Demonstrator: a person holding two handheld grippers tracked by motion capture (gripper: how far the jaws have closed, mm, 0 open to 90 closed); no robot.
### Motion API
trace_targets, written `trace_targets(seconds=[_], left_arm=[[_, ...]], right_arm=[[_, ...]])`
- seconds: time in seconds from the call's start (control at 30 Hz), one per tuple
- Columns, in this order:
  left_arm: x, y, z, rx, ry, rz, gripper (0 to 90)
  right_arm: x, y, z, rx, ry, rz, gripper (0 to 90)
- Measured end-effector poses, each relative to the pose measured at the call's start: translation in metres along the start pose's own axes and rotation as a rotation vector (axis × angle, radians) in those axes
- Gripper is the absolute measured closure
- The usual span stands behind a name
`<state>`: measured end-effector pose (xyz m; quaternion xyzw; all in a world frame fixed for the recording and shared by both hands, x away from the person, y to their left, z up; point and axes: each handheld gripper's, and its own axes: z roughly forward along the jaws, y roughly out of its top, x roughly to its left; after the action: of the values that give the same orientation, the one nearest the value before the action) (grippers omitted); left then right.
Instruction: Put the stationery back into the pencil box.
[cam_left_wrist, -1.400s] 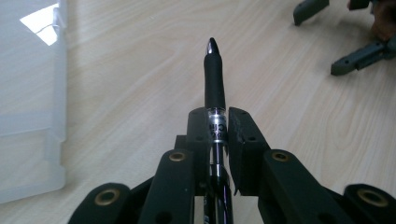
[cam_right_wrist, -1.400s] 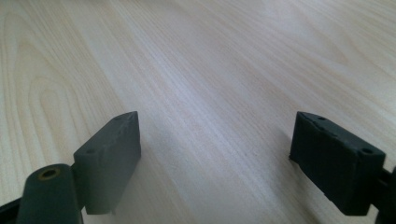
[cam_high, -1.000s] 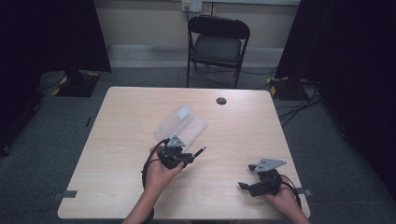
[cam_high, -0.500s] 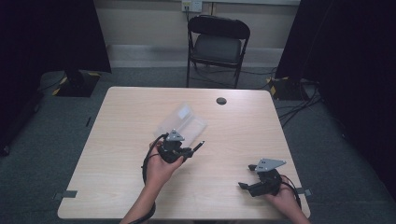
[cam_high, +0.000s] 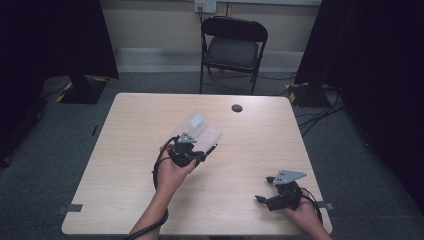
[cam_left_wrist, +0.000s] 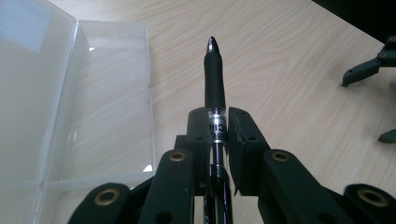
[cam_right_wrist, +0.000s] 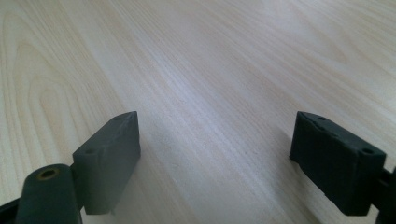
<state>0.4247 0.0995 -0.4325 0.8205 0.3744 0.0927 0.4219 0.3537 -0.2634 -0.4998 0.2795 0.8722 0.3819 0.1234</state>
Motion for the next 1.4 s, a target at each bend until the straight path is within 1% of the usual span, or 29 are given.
trace_targets(seconds=[0.07, 0.1, 0.2, 0.23, 0.27, 0.3, 0.33, 0.37, 0.4, 0.5, 0.57, 0.6, 0.63, 0.67, 0.73, 0.77, 0.83, 0.87, 0.9, 1.0, 1.03, 1.1, 1.13, 1.27, 1.3, 1.33, 1.4], left_arm=[[0.002, 0.003, 0.001, -0.004, -0.003, -0.007, 79.6], [0.003, 0.005, 0.001, -0.004, 0.005, -0.006, 79.6], [0.006, 0.009, 0.004, -0.012, 0.005, -0.014, 79.6], [0.007, 0.010, 0.004, 0.003, 0.012, -0.004, 79.6], [0.008, 0.011, 0.006, -0.003, 0.018, -0.012, 79.6], [0.009, 0.012, 0.007, 0.000, 0.014, -0.011, 79.6], [0.009, 0.013, 0.009, -0.003, 0.024, -0.019, 79.6], [0.010, 0.014, 0.010, 0.003, 0.021, -0.021, 79.7], [0.011, 0.015, 0.012, -0.009, 0.021, -0.027, 79.6], [0.014, 0.017, 0.015, -0.006, 0.019, -0.029, 79.6], [0.017, 0.020, 0.018, -0.013, 0.025, -0.037, 79.6], [0.018, 0.020, 0.019, -0.010, 0.034, -0.035, 79.6], [0.019, 0.021, 0.020, -0.013, 0.033, -0.036, 79.6], [0.020, 0.022, 0.022, -0.014, 0.033, -0.045, 79.6], [0.023, 0.023, 0.024, -0.013, 0.040, -0.041, 79.6], [0.023, 0.023, 0.025, -0.015, 0.039, -0.051, 79.6], [0.025, 0.024, 0.027, -0.017, 0.040, -0.052, 79.6], [0.026, 0.024, 0.027, -0.017, 0.048, -0.053, 79.6], [0.027, 0.024, 0.028, -0.025, 0.044, -0.063, 79.6], [0.031, 0.023, 0.031, -0.020, 0.057, -0.067, 79.6], [0.031, 0.023, 0.032, -0.026, 0.060, -0.074, 79.6], [0.033, 0.023, 0.032, -0.022, 0.063, -0.070, 79.6], [0.035, 0.023, 0.034, -0.027, 0.073, -0.081, 79.6], [0.039, 0.024, 0.038, -0.025, 0.084, -0.080, 79.6], [0.040, 0.025, 0.039, -0.030, 0.071, -0.080, 79.6], [0.040, 0.026, 0.039, -0.028, 0.078, -0.086, 79.6], [0.042, 0.027, 0.041, -0.030, 0.081, -0.082, 79.6]], right_arm=[[0.000, 0.000, 0.000, 0.000, 0.000, 0.001, 15.1], [0.000, 0.000, 0.000, 0.000, 0.000, 0.001, 15.1], [0.000, 0.000, 0.000, 0.000, 0.000, 0.001, 15.1], [0.000, 0.000, 0.000, 0.000, 0.000, 0.000, 15.1], [0.000, 0.000, 0.000, 0.000, 0.000, 0.000, 15.1], [0.000, 0.000, 0.000, 0.000, 0.000, 0.001, 15.1], [0.000, 0.000, 0.000, 0.000, 0.000, 0.000, 15.1], [0.000, 0.000, 0.000, 0.000, 0.000, 0.000, 15.1], [0.000, 0.000, 0.000, 0.000, 0.000, 0.000, 15.1], [0.000, 0.000, 0.000, 0.000, 0.000, 0.001, 15.1], [0.000, 0.000, 0.000, 0.000, 0.000, 0.000, 15.1], [0.000, 0.000, 0.000, 0.000, 0.001, 0.000, 15.1], [0.000, 0.000, 0.000, 0.000, 0.001, 0.000, 15.1], [0.000, 0.000, 0.000, 0.000, 0.000, 0.000, 15.1], [0.000, 0.000, 0.000, 0.000, 0.002, 0.000, 15.1], [0.000, 0.000, 0.000, 0.000, 0.000, 0.000, 15.1], [0.000, 0.000, 0.000, 0.000, 0.002, 0.001, 15.1], [0.000, 0.000, 0.000, -0.001, 0.002, 0.000, 15.1], [0.000, 0.000, 0.000, 0.000, 0.001, 0.001, 15.1], [0.000, 0.000, 0.000, 0.000, 0.000, 0.000, 15.1], [0.000, 0.000, 0.000, 0.000, 0.000, 0.000, 15.1], [0.000, 0.000, 0.000, 0.000, 0.000, 0.001, 15.1], [0.000, 0.000, 0.000, 0.000, 0.000, 0.000, 15.1], [0.000, 0.000, 0.000, 0.000, 0.000, 0.001, 15.1], [0.000, 0.000, 0.000, 0.000, 0.000, 0.000, 15.1], [0.000, 0.000, 0.000, 0.000, 0.000, 0.000, 15.1], [0.000, 0.000, 0.000, 0.000, 0.000, 0.000, 15.1]])
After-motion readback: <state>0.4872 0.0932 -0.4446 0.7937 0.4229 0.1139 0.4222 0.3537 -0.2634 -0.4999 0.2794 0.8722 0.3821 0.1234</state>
